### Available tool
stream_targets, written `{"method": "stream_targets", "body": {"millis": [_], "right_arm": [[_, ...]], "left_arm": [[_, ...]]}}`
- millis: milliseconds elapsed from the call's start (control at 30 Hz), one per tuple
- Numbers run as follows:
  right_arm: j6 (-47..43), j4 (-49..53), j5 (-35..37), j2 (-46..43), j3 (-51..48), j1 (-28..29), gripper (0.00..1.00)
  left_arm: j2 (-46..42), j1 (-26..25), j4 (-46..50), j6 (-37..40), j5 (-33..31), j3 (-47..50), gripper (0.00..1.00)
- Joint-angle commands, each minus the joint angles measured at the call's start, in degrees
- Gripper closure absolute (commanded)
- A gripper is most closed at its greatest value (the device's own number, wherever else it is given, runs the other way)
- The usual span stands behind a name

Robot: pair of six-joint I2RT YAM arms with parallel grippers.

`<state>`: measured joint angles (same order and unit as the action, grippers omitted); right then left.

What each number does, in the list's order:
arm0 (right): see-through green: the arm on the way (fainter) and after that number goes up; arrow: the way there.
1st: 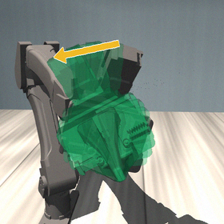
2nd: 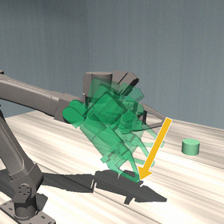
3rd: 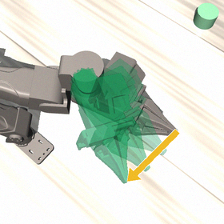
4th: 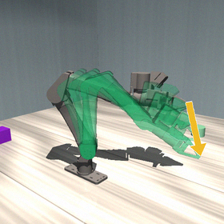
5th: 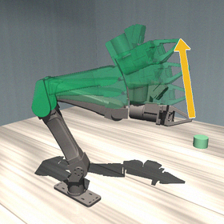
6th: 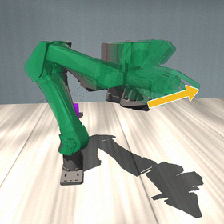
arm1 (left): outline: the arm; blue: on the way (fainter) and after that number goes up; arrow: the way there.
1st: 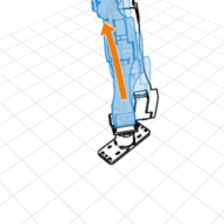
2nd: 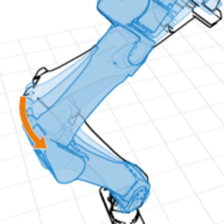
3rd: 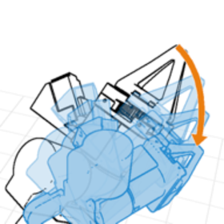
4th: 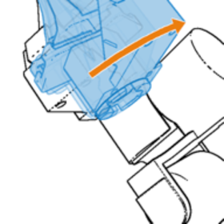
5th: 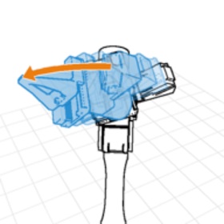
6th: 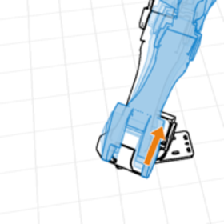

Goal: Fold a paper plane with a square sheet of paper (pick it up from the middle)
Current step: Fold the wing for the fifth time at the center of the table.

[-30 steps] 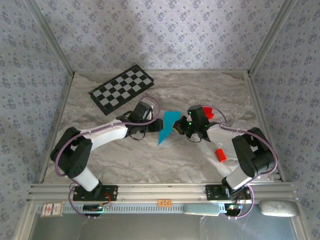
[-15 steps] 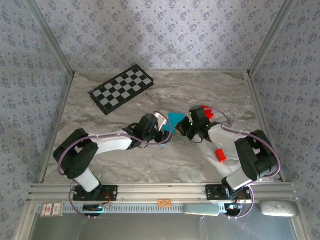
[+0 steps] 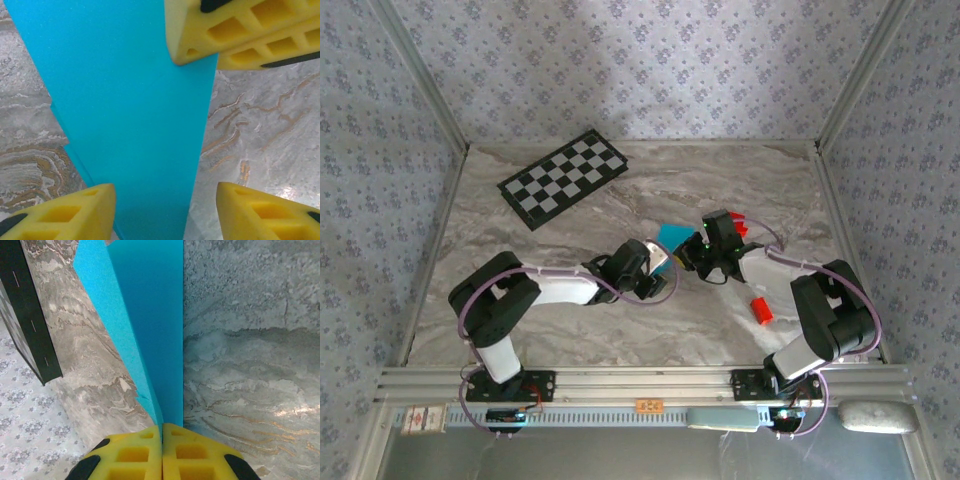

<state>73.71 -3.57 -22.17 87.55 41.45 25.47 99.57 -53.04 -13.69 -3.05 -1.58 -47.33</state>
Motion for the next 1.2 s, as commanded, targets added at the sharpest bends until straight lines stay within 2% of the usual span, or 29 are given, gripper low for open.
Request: {"method": "stream_targets", "body": {"millis": [0,533,667,933,1167], "right_arm": [[1.9,0.92,-1.45,1.12,0.09,-0.39,0.91],[1.98,2.72,-3.67,3.23,0.71,-0.04,0.85],[1.8,3.43,-3.72,3.42,0.91,-0.09,0.78],[-0.19,7.42,-2.05,2.31,2.12,-0.51,0.57],[-0.33,8.49,-2.32,2.85,2.45,-0.78,0.52]], "left_arm": [[1.54,-0.42,-1.69,2.27,-1.71,-2.43,0.48],[3.77,-0.4,-1.84,1.12,-0.08,-3.09,0.68],[4.14,-0.45,-1.69,0.96,0.0,-2.95,0.72],[4.14,-0.41,-1.67,0.25,0.68,-2.29,0.76],[3.88,-0.25,-2.58,-0.5,0.97,-1.24,0.77]]}}
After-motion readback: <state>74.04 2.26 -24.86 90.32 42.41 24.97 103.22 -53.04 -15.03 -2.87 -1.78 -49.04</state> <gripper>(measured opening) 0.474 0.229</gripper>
